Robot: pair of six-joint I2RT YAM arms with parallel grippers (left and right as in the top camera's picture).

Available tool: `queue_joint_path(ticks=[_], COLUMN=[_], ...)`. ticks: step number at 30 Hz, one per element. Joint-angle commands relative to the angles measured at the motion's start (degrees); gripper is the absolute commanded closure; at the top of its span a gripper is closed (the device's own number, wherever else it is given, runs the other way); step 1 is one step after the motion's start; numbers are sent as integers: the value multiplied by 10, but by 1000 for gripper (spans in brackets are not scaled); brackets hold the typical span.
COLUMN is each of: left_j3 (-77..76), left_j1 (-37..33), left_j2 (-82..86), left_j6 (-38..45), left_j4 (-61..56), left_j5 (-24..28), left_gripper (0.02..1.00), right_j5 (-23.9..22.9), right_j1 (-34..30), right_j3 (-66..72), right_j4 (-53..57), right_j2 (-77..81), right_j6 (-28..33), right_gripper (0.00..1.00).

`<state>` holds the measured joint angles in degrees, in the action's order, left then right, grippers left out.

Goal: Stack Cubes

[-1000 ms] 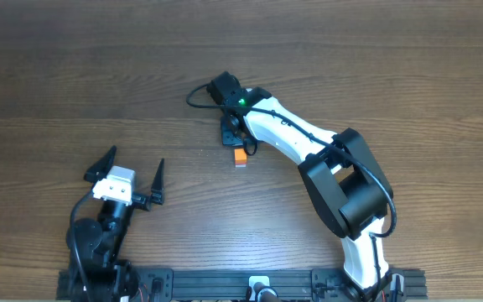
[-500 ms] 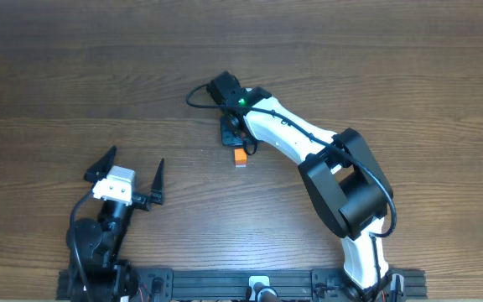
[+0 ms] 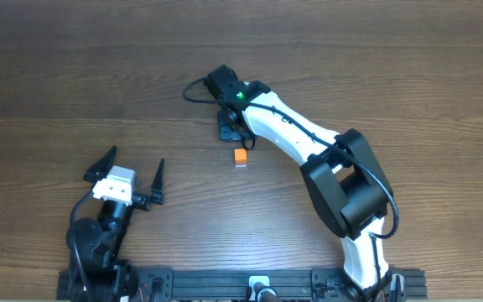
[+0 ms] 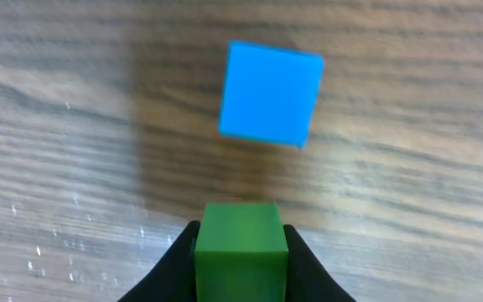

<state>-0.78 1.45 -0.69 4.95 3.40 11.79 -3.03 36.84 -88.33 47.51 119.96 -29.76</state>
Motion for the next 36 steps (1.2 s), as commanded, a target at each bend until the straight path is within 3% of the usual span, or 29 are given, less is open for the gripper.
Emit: queue_joint_path(ticks=[1, 12, 36], left_j3=[4, 4, 4], left_j1=[-3, -3, -3], left_j2=[4, 4, 4], left_j6=[7, 6, 7], left_j4=[-1, -1, -1], left_j5=[-1, -1, -1], left_gripper=[23, 23, 18], right_j5=[-12, -13, 11], right_j1=[3, 4, 53], right_j3=[-47, -125, -112], right_j4=[33, 120, 238], right_j2=[4, 0, -103], right_j6=[11, 11, -20], right_gripper=[989, 989, 989])
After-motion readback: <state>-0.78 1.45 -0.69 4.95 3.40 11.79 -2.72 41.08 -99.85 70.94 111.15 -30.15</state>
